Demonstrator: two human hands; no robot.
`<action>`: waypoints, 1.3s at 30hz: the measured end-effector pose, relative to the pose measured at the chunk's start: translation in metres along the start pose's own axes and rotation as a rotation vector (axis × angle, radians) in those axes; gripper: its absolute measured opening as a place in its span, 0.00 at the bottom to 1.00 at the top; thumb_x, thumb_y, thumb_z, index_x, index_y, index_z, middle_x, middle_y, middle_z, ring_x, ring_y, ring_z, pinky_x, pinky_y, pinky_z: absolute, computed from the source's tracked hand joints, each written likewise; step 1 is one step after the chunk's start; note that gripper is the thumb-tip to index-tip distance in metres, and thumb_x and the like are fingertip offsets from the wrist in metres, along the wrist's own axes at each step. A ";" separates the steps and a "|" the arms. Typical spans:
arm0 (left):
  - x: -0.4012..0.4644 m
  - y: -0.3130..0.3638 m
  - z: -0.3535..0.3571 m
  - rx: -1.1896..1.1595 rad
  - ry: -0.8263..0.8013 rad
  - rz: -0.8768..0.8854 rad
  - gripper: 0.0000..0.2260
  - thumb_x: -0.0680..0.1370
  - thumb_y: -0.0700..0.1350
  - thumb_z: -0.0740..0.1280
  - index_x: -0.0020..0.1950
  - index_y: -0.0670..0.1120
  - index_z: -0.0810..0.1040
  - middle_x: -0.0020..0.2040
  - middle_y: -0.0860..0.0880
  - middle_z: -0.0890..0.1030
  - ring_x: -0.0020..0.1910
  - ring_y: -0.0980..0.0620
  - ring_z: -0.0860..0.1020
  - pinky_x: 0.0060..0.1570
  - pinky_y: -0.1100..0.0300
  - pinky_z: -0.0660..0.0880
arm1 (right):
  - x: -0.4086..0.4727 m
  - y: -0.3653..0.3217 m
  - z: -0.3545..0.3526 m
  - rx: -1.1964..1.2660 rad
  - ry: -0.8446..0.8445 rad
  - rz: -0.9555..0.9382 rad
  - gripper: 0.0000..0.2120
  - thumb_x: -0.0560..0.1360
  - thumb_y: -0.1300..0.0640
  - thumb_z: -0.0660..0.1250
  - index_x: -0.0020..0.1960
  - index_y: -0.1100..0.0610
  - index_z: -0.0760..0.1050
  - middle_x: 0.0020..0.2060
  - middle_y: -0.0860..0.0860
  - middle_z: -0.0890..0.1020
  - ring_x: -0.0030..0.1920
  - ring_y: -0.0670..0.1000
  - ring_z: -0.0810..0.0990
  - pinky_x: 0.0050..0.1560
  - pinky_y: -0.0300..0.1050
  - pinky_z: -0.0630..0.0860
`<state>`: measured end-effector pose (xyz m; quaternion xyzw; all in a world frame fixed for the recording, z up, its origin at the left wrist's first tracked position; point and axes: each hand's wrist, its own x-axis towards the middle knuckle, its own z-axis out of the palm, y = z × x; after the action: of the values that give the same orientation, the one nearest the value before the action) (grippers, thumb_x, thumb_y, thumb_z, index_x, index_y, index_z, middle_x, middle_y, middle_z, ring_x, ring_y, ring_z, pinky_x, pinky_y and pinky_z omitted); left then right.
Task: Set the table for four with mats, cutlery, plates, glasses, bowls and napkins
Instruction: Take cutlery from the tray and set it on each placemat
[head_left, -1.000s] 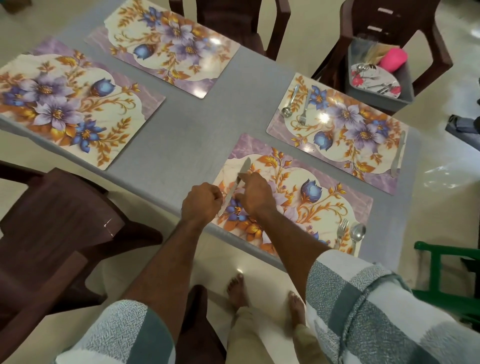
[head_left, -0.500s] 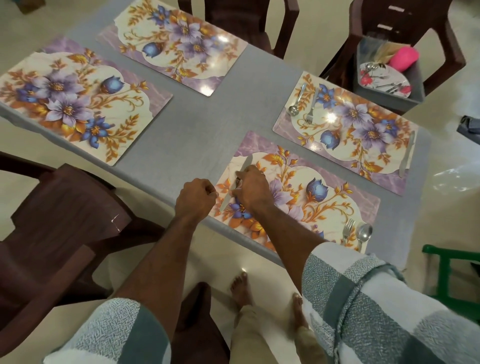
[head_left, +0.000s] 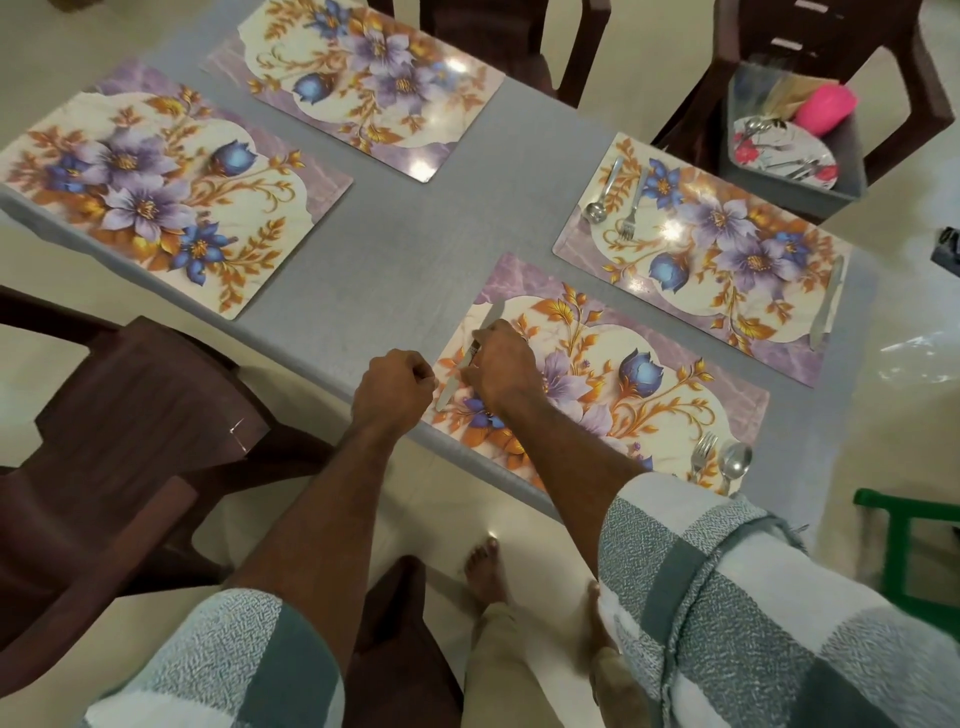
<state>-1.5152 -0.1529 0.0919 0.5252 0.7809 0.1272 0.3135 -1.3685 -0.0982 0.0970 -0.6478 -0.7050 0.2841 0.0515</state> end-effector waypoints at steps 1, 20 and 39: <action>0.000 0.001 0.000 -0.001 -0.003 0.004 0.09 0.79 0.46 0.71 0.57 0.44 0.83 0.52 0.46 0.85 0.47 0.50 0.82 0.55 0.50 0.81 | 0.000 -0.001 0.000 0.006 -0.003 0.001 0.21 0.74 0.55 0.75 0.66 0.59 0.77 0.62 0.56 0.78 0.58 0.56 0.79 0.62 0.48 0.77; -0.003 0.096 0.019 -0.014 -0.010 0.205 0.05 0.74 0.46 0.71 0.46 0.47 0.85 0.46 0.46 0.85 0.46 0.44 0.83 0.49 0.50 0.80 | -0.030 0.088 -0.077 -0.044 0.179 -0.030 0.09 0.78 0.58 0.66 0.56 0.57 0.81 0.54 0.57 0.80 0.54 0.61 0.79 0.55 0.53 0.75; -0.128 0.440 0.245 0.032 -0.205 0.688 0.06 0.76 0.42 0.73 0.51 0.42 0.83 0.44 0.48 0.82 0.45 0.48 0.79 0.47 0.59 0.72 | -0.172 0.451 -0.295 -0.130 0.301 0.219 0.09 0.79 0.55 0.61 0.48 0.52 0.80 0.45 0.50 0.82 0.46 0.56 0.80 0.49 0.49 0.71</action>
<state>-1.0045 -0.1170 0.1813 0.7722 0.5247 0.1599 0.3207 -0.8132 -0.1622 0.1832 -0.7578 -0.6314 0.1422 0.0831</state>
